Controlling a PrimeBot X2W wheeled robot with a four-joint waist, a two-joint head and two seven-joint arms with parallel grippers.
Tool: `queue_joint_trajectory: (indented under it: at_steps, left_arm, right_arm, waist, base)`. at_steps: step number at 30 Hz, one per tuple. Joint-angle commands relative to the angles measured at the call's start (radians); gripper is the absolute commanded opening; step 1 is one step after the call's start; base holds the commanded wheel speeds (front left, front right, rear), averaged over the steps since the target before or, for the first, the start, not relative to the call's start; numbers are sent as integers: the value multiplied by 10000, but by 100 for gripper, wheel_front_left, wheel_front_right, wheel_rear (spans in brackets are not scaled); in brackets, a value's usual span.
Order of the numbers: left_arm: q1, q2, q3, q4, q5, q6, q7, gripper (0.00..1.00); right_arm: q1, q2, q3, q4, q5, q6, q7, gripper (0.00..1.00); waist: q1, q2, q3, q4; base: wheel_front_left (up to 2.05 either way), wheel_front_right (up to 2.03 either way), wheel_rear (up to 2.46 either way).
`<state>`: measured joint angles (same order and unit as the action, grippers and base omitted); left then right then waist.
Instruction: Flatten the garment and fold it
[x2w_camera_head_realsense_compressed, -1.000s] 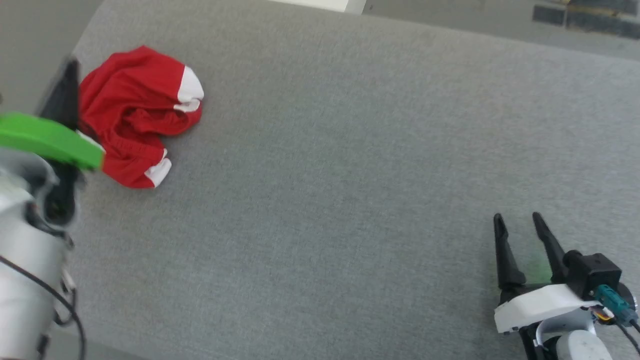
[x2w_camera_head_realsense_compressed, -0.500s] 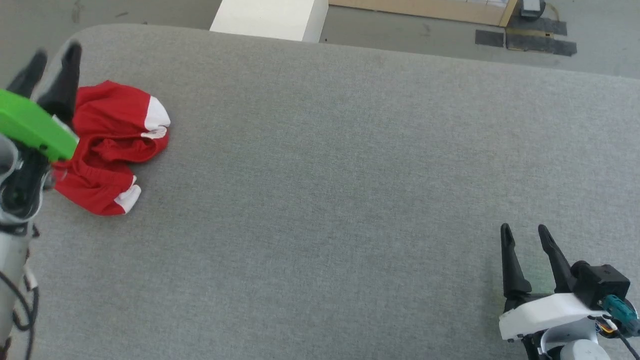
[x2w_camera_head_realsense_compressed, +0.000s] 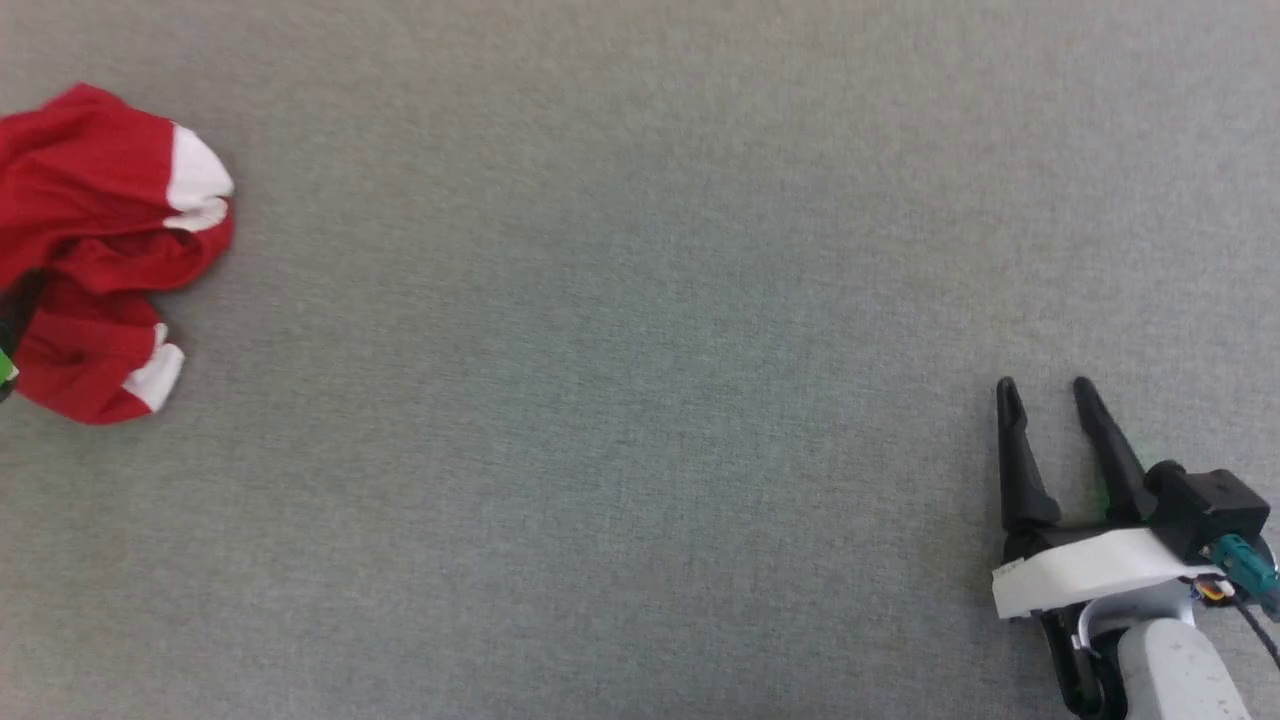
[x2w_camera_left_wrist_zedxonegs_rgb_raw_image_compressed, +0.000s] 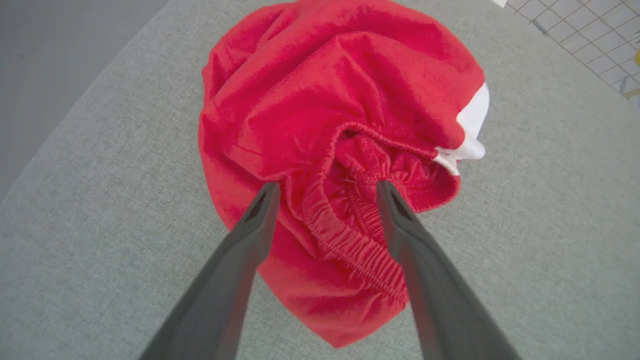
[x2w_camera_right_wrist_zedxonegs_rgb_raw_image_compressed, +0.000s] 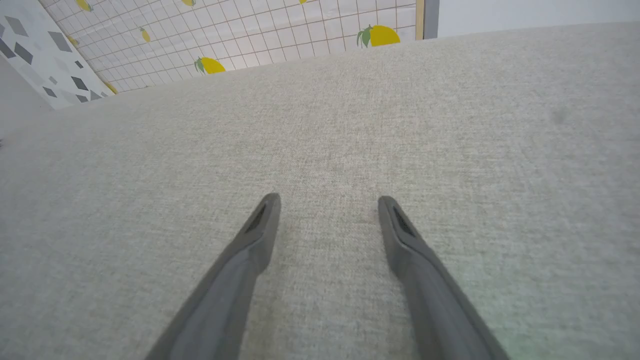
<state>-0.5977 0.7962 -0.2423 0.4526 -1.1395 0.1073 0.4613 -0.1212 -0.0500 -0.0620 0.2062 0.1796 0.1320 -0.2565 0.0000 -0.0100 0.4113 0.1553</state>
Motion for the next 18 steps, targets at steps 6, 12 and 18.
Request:
queue_joint_trajectory:
  at_steps: [6,12,18]
  left_arm:
    - [202,-586,-4,1083,-402,-80,68,100]
    - [170,-1210,-147,1787,-601,-547,-32,100]
    - [-59,-1483,25,2059,-344,-1290,-1493,0]
  right_arm:
    - [-241,-3,-182,-243,-243,-13,-52,100]
    - [-302,-3,-310,-337,-461,-13,-52,100]
    - [-254,-3,-308,-222,-508,-13,-53,100]
  waist:
    - [0,100,930,-277]
    - [0,100,1076,-115]
    - [0,100,850,1]
  base:
    - [0,0,0]
    - [0,0,0]
    - [0,0,0]
